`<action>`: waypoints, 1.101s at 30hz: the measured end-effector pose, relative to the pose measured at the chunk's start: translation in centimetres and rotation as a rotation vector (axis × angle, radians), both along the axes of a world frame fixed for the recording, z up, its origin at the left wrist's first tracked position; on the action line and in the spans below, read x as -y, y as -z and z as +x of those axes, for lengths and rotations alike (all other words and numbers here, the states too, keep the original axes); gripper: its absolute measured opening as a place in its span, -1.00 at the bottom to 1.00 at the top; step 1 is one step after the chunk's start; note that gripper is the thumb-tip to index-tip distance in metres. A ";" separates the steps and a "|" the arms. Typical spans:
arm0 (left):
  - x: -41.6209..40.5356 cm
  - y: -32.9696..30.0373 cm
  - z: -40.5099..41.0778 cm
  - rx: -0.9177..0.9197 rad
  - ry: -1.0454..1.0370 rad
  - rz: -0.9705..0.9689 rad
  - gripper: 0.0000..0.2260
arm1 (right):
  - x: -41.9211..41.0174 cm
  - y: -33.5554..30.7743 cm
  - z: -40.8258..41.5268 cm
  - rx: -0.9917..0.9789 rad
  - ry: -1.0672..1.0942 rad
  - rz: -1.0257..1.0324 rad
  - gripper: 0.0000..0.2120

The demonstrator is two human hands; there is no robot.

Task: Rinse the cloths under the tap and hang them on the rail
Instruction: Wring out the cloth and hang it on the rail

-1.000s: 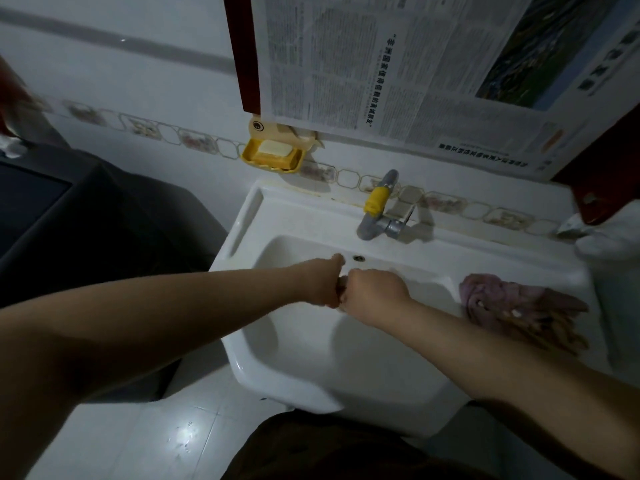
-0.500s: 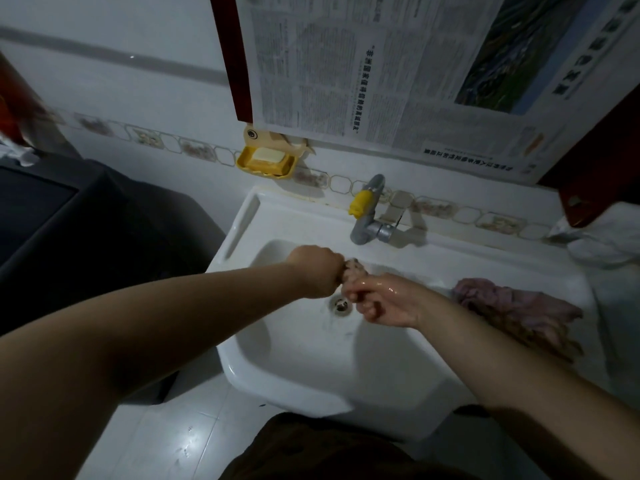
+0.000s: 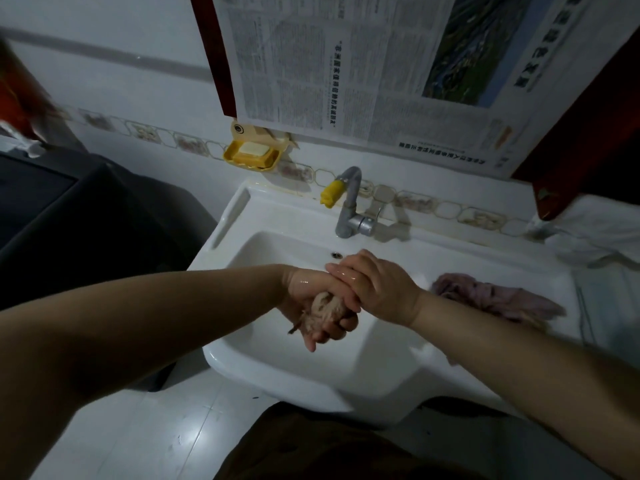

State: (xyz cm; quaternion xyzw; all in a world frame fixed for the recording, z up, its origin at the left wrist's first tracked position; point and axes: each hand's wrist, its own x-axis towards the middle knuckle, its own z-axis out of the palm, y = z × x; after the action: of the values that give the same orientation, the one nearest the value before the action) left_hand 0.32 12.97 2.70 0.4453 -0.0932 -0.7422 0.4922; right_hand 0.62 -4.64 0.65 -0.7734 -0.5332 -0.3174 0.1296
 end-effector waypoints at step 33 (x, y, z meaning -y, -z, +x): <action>-2.4 -1.8 4.6 2.532 0.365 0.117 -0.72 | -2.6 -2.7 1.9 -2.576 0.151 0.130 -0.66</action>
State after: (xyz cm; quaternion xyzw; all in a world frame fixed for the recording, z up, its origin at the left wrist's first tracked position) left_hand 4.89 15.36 4.52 0.8395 -0.5212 0.1378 -0.0683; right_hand 2.55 -2.08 3.37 -0.5408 0.0364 0.6210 0.5662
